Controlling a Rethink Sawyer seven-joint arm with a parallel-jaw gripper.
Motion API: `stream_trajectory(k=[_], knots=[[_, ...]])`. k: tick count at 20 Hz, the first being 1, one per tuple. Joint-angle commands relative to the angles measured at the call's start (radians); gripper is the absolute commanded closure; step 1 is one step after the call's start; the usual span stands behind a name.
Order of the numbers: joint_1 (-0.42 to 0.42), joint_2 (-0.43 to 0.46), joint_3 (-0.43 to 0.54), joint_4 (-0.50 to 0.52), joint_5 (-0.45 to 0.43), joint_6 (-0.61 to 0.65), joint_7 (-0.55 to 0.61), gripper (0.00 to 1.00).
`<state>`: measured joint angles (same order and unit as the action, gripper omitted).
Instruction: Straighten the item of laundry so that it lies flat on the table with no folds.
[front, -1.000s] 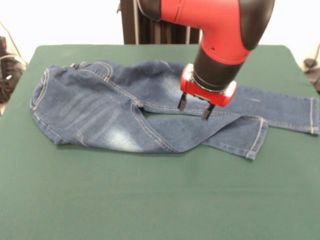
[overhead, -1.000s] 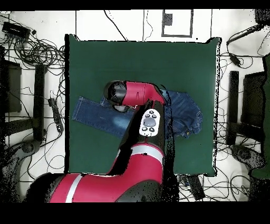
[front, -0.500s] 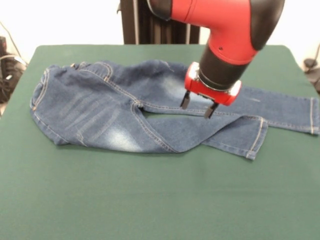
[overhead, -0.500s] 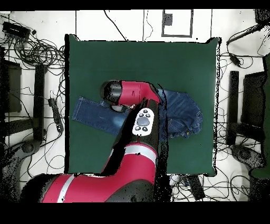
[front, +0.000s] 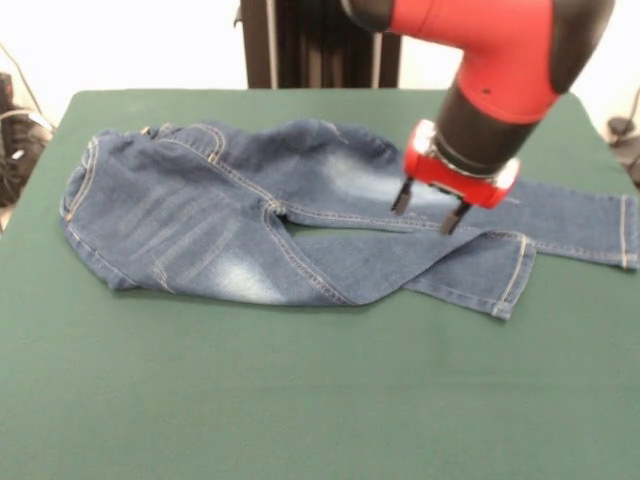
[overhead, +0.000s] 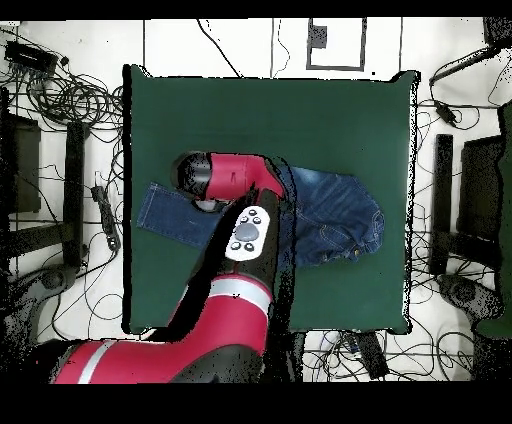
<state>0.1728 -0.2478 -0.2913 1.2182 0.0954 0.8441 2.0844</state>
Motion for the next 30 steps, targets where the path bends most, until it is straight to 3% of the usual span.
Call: stream_trajectory(k=[1, 13, 23, 30], knots=[[0.078, 0.005, 0.006, 0.038, 0.096, 0.071, 0.399, 0.0], [0.071, 0.053, -0.012, -0.008, 0.083, 0.089, 0.382, 0.0], [0.084, 0.092, -0.05, -0.112, 0.069, 0.246, 0.383, 0.0], [0.095, 0.124, -0.049, -0.154, 0.083, 0.272, 0.403, 0.0]])
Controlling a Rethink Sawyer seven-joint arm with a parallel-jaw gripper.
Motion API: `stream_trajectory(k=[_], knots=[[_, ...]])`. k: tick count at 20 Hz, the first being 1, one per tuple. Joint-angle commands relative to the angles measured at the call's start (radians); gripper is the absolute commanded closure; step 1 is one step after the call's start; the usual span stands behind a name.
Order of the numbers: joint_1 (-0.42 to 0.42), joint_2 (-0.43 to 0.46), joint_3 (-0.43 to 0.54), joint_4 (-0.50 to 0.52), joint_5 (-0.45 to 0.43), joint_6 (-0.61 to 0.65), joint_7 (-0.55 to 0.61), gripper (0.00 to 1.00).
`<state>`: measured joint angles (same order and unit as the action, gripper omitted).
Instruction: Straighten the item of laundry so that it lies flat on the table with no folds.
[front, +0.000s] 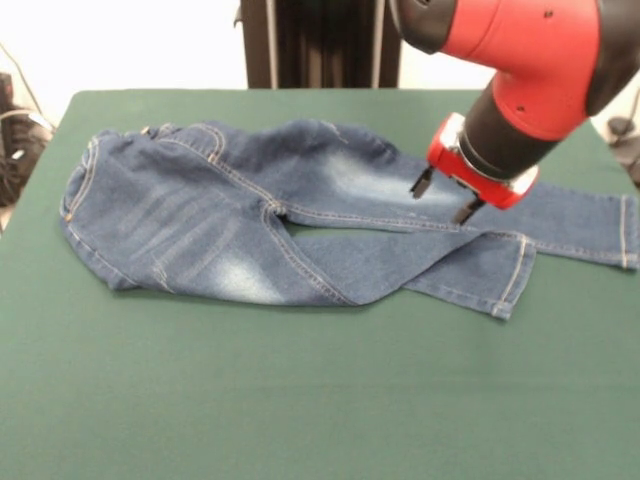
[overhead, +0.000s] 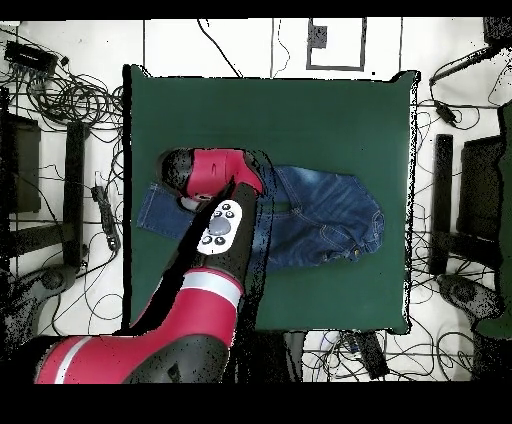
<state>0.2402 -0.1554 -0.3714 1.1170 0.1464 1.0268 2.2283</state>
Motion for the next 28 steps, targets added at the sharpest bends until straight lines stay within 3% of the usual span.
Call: stream_trajectory(k=[1, 6, 13, 20, 24, 28], knots=[[0.028, 0.039, 0.034, -0.047, 0.035, 0.072, 0.264, 0.0], [0.047, 0.066, 0.035, -0.059, 0.04, 0.035, 0.291, 0.0], [0.08, 0.044, 0.049, 0.023, 0.066, -0.102, 0.332, 0.0], [0.101, -0.073, 0.067, 0.177, 0.109, -0.164, 0.336, 0.0], [0.13, -0.117, 0.036, 0.197, 0.117, -0.129, 0.356, 0.0], [0.106, -0.158, 0.037, 0.232, 0.104, -0.144, 0.295, 0.0]])
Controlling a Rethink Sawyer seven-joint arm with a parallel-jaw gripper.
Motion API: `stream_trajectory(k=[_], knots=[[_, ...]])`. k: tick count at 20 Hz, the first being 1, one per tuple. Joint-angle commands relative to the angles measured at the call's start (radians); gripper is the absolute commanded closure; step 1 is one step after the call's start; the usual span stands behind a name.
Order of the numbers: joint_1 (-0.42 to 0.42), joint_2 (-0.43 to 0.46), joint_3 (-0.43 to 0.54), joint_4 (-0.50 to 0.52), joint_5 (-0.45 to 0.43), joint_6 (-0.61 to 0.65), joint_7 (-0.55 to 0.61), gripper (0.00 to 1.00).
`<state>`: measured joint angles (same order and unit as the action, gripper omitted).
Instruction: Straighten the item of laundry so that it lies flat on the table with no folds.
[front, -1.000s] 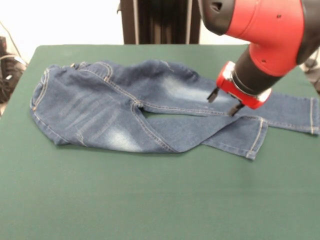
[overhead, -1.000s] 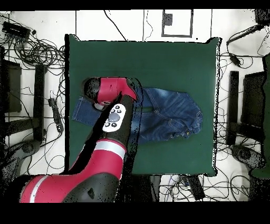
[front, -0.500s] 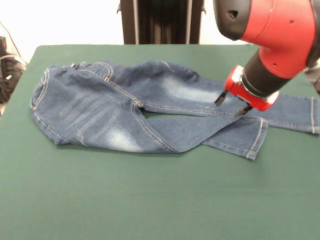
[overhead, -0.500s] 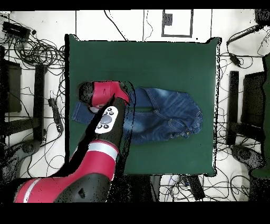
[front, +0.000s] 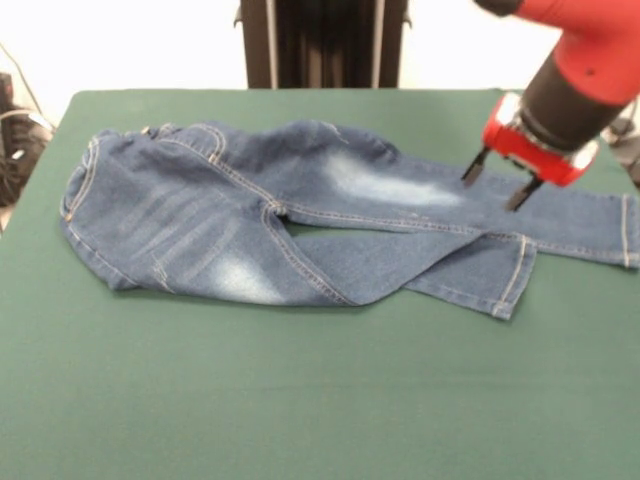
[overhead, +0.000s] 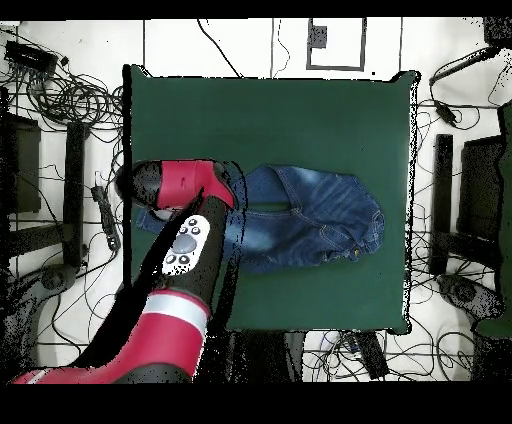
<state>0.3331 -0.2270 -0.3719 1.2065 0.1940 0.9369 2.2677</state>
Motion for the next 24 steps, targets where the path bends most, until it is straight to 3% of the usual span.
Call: stream_trajectory(k=[1, 5, 12, 14, 24], knots=[[0.008, -0.104, 0.031, 0.157, 0.045, -0.063, 0.237, 0.0], [-0.056, -0.119, 0.054, 0.193, 0.019, -0.136, 0.156, 0.0], [-0.112, -0.023, 0.105, 0.137, 0.013, -0.215, 0.143, 0.0], [-0.095, -0.014, 0.077, 0.105, -0.007, -0.194, 0.157, 0.0], [-0.127, -0.018, 0.116, 0.061, 0.019, -0.115, 0.135, 0.0]])
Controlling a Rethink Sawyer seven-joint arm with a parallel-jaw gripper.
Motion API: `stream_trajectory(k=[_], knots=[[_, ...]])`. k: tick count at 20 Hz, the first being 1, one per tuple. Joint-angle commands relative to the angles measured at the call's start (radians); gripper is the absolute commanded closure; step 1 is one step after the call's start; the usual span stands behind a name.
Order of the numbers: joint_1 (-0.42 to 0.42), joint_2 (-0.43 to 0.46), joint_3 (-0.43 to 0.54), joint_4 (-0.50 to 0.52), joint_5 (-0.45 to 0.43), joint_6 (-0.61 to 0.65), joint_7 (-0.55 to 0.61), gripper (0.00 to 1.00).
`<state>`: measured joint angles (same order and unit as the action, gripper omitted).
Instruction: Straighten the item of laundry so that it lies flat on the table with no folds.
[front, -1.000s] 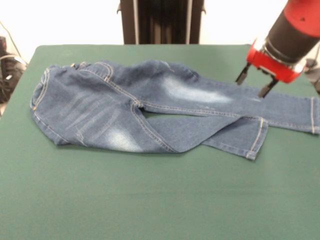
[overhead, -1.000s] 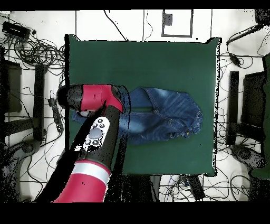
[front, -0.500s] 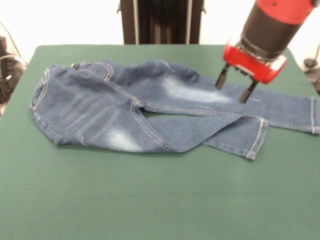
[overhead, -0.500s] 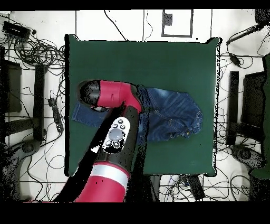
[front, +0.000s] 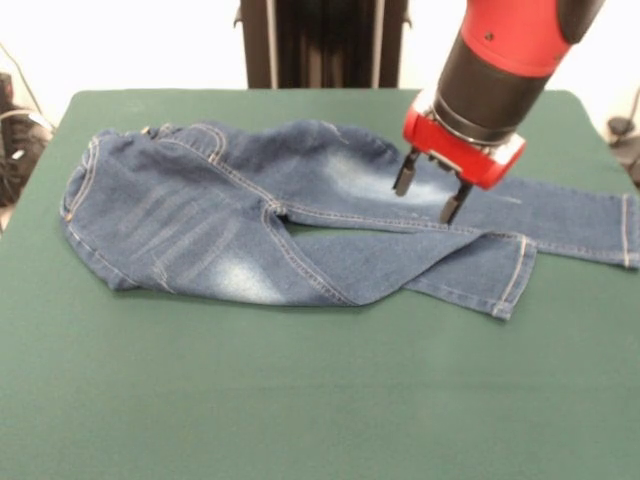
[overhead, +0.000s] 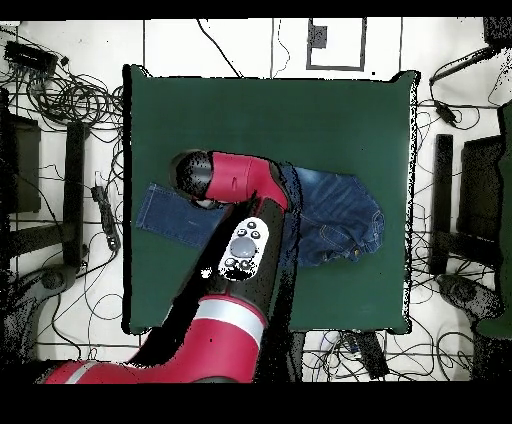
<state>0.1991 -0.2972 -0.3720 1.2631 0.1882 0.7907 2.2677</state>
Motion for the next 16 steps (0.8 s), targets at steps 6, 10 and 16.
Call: stream_trajectory(k=[6, 10, 16], knots=[[0.013, 0.045, 0.118, -0.037, 0.034, 0.106, 0.144, 0.0], [0.01, 0.04, 0.121, -0.05, 0.033, 0.138, 0.134, 0.0], [-0.006, 0.034, 0.135, -0.06, 0.035, 0.162, 0.114, 0.0]])
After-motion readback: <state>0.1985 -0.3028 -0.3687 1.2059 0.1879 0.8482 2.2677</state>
